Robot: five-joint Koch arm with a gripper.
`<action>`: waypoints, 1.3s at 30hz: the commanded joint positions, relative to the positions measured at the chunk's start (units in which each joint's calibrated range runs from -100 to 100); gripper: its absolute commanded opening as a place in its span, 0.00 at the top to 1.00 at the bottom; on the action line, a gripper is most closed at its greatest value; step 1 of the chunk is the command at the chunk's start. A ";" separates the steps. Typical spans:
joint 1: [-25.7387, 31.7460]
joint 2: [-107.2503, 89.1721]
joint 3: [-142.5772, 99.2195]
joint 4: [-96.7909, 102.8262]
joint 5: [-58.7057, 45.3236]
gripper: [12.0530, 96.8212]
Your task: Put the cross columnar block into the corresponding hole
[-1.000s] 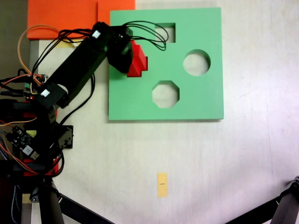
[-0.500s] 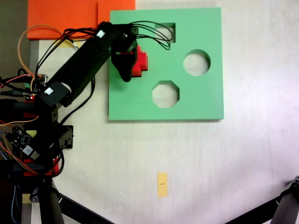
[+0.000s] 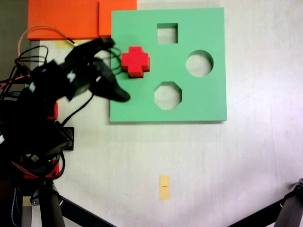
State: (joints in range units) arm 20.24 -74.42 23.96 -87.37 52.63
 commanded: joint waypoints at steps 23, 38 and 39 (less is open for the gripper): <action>-24.86 -25.58 -98.14 94.93 -47.13 0.51; -20.37 -25.58 -123.96 98.78 -53.33 0.52; -20.22 -25.58 -123.96 96.66 -53.33 0.52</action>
State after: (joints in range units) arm -0.37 -99.45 -98.92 11.21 -0.27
